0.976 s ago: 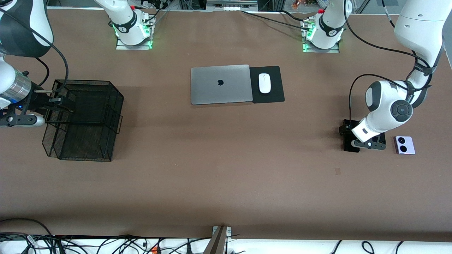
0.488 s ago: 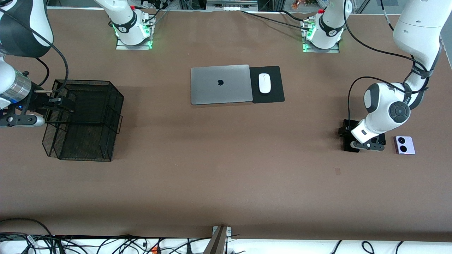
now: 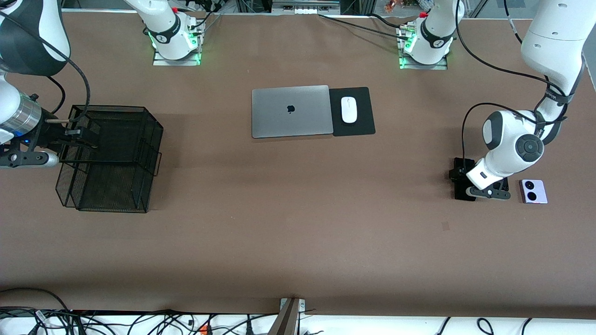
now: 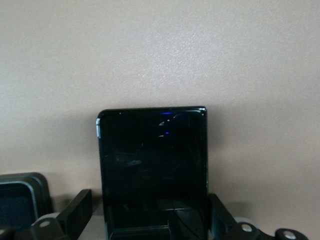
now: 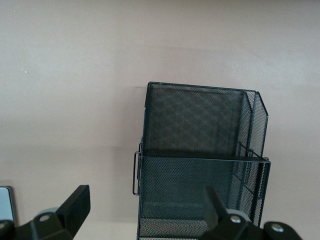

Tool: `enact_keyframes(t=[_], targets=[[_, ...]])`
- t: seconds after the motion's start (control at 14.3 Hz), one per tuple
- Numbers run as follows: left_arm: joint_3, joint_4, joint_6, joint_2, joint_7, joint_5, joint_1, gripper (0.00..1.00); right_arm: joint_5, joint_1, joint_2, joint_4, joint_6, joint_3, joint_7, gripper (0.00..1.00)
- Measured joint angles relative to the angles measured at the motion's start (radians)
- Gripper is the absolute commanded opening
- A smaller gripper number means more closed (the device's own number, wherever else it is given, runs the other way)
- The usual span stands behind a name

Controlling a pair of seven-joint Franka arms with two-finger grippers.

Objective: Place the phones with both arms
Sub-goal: 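Close the left gripper on the black bar phone and lift it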

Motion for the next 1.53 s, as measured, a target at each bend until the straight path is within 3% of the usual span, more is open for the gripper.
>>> enact_keyframes(t=[0.35, 0.7, 0.84, 1.32, 1.53], targets=[[0.000, 0.000, 0.000, 0.000, 0.000, 0.000, -0.001, 1.00, 0.000, -0.006, 0.001, 0.000, -0.001, 0.000, 0.000, 1.00], [-0.004, 0.005, -0.007, -0.007, -0.002, 0.001, -0.002, 0.49, 0.000, -0.012, 0.009, 0.000, 0.001, -0.001, 0.000, 1.00], [-0.005, 0.005, -0.007, -0.007, -0.004, 0.001, -0.002, 0.36, 0.000, -0.015, 0.012, 0.000, 0.001, -0.001, 0.000, 1.00], [-0.009, 0.020, -0.014, 0.000, -0.019, 0.001, -0.005, 0.33, 0.000, -0.027, 0.014, 0.000, 0.000, -0.001, 0.000, 1.00], [-0.014, 0.080, -0.097, 0.013, -0.034, 0.001, -0.019, 0.33, 0.000, -0.029, 0.014, 0.000, 0.000, -0.001, 0.000, 1.00]])
